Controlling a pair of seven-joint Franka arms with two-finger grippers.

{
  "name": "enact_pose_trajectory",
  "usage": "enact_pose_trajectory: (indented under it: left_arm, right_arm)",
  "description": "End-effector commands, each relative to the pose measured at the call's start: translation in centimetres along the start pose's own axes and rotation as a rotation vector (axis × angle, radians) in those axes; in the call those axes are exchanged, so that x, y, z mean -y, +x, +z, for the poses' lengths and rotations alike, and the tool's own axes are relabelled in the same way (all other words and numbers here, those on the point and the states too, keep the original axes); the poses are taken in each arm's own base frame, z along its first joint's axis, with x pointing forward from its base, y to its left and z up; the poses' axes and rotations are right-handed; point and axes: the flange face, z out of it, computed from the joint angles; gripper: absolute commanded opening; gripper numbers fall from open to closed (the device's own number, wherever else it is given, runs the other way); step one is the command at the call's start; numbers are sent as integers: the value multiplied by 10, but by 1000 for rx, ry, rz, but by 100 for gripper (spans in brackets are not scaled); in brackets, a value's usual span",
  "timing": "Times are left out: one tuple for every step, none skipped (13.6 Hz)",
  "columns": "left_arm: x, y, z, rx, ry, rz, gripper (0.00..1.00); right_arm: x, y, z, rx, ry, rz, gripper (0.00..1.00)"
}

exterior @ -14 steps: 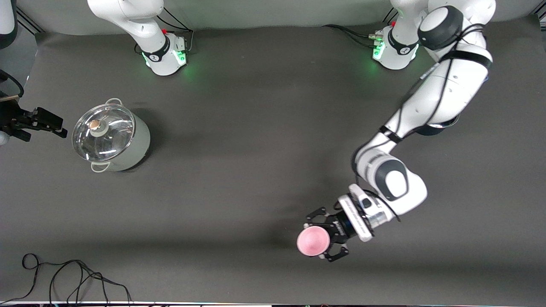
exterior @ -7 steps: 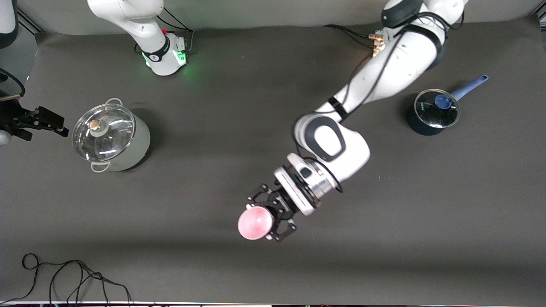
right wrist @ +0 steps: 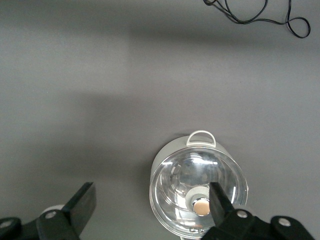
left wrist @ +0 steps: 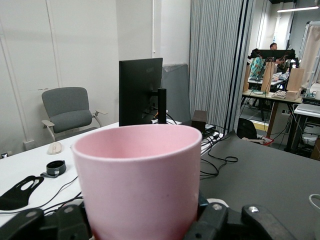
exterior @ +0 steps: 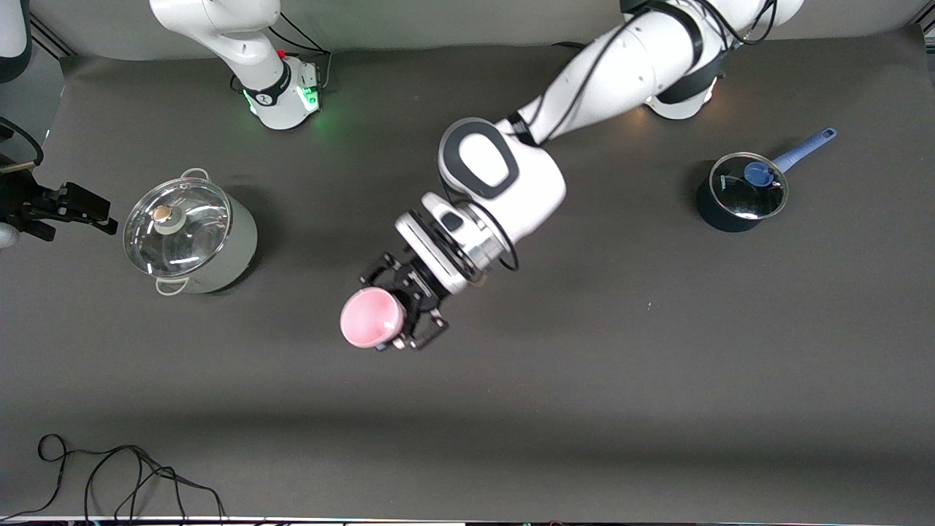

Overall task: Transfer pink cup from left to right arm
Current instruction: 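Lift the pink cup with the left gripper toward the table middle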

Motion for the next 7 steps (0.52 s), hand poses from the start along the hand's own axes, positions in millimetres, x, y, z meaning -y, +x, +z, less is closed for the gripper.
enact_pose_trajectory:
  left_arm:
    - [-13,11,-2,-15,21,7,0]
    - [-20,13,-3,-17,19,12,0]
    - [-22,14,-4,-15,26,16,0]
    - [-25,15,-4,-15,28,15,0]
    - [-27,17,-5,-19,26,16,0]
    - [-27,17,-5,-20,26,16,0]
    - [-27,18,-5,-21,26,15,0]
  right_arm:
    - [2,-1,-4,3,-2,-13,100]
    - [2,-1,-5,1,-2,-13,100]
    - [2,1,-8,-5,0,-2,100]
    - [5,4,-15,-20,0,35,100]
    - [18,9,-22,-38,7,88,100]
    - [30,11,-29,-42,25,180,100]
    - [35,11,-34,-28,31,282,100]
